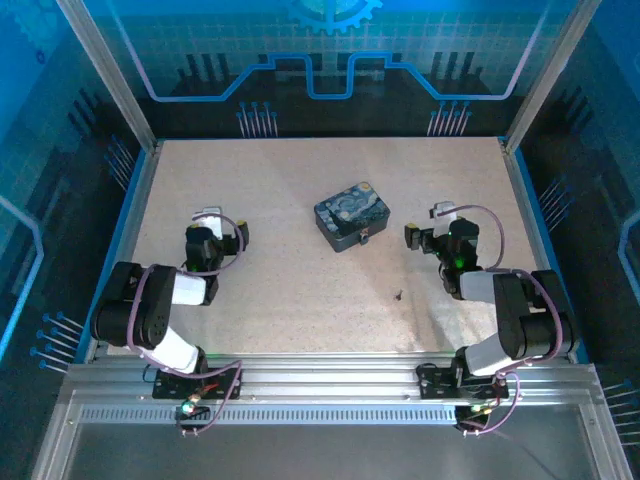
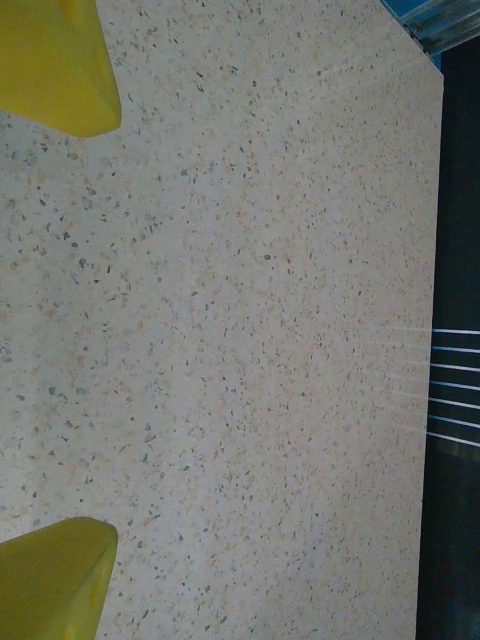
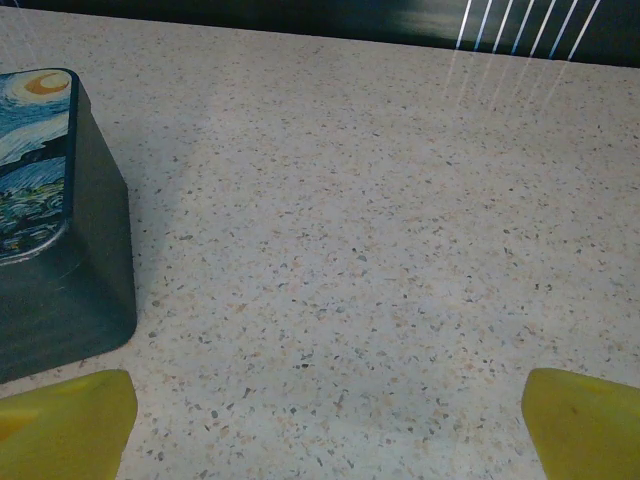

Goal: Unlock the padlock with the key

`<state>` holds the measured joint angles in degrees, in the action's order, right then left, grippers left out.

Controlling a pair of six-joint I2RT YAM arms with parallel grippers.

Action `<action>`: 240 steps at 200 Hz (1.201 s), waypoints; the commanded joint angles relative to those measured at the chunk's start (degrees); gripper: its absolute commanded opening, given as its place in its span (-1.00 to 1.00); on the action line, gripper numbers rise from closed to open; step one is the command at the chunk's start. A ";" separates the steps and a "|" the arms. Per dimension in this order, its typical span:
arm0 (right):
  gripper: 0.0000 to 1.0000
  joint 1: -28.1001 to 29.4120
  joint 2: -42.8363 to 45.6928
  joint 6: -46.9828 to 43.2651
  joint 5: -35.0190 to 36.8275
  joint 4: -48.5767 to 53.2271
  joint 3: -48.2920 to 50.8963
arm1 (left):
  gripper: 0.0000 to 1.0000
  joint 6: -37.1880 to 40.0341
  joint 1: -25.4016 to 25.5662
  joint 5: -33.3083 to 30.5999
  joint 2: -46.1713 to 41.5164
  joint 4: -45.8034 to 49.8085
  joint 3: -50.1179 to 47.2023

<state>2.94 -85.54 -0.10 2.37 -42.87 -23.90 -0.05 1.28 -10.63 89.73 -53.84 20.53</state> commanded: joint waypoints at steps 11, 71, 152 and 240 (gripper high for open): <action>1.00 0.09 -0.77 -0.78 -0.79 -0.06 -0.97 | 0.98 -0.93 -0.40 1.11 -0.74 -0.03 0.74; 0.99 -0.28 -0.71 -0.49 -1.48 -0.11 -0.98 | 0.98 -0.04 -0.31 3.41 -0.78 0.77 1.24; 1.00 -1.30 -0.44 0.15 -3.16 -0.19 -0.84 | 0.98 -0.29 -0.49 3.45 -0.77 0.88 1.28; 0.99 -1.72 9.58 2.66 0.06 14.05 -4.29 | 0.98 -0.17 0.61 -0.99 -12.30 7.32 -0.32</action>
<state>1.69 -78.85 0.64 0.19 -34.24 -25.98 -0.03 1.41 -9.87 82.35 -51.13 19.68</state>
